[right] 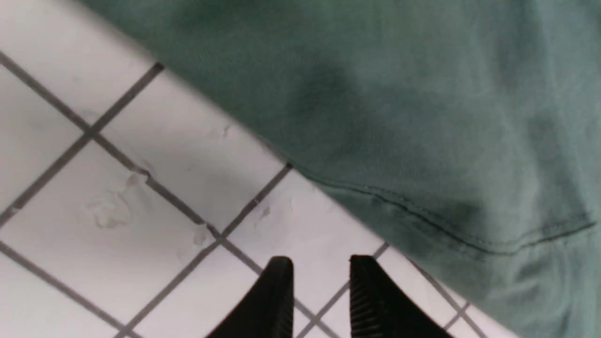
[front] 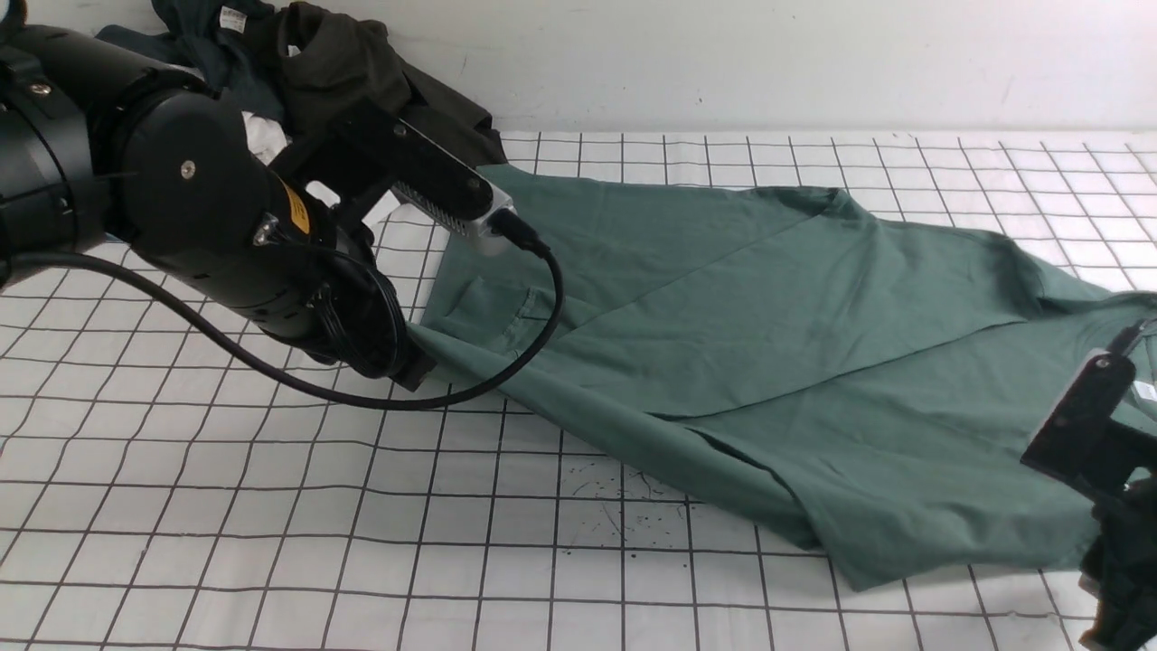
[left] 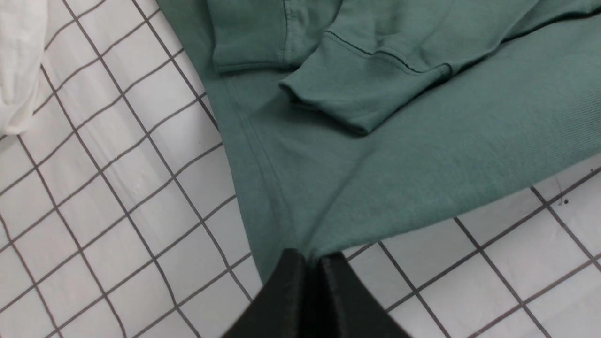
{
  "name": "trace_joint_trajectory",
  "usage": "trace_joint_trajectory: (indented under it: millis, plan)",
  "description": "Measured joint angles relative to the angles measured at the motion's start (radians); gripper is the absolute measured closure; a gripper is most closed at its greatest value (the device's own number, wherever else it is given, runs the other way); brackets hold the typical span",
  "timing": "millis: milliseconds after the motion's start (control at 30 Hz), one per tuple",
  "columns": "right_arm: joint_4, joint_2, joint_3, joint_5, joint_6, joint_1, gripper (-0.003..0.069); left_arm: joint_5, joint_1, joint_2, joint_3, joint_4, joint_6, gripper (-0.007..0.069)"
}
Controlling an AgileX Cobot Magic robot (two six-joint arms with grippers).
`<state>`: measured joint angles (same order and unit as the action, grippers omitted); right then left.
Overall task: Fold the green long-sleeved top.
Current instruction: Use both arms simultaneously to clamp the lower edge of the clothing fabric
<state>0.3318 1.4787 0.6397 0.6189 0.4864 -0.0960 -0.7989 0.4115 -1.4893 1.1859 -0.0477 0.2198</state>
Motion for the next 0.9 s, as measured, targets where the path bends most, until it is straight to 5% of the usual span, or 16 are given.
trace_joint_trajectory:
  millis: [200, 300, 400, 533, 900]
  plan:
    - [0.162, 0.105, 0.007, -0.118, -0.038, -0.002, 0.0358, -0.006, 0.000, -0.026, 0.000, 0.005, 0.000, 0.0620]
    - [0.206, 0.106, 0.007, -0.129, -0.107, -0.002, 0.0401, -0.014, 0.000, -0.028, 0.000, 0.012, 0.000, 0.0620]
    - [0.275, 0.078, 0.002, -0.156, -0.236, -0.002, 0.0551, -0.027, 0.000, -0.029, 0.000, 0.012, 0.000, 0.0620]
    - [0.318, -0.010, 0.002, -0.152, -0.306, -0.002, 0.0655, -0.041, 0.000, -0.029, 0.000, 0.015, 0.000, 0.0620]
    - [0.312, -0.092, 0.000, -0.036, -0.318, -0.002, 0.0652, -0.038, 0.000, -0.029, 0.000, 0.017, 0.000, 0.0620]
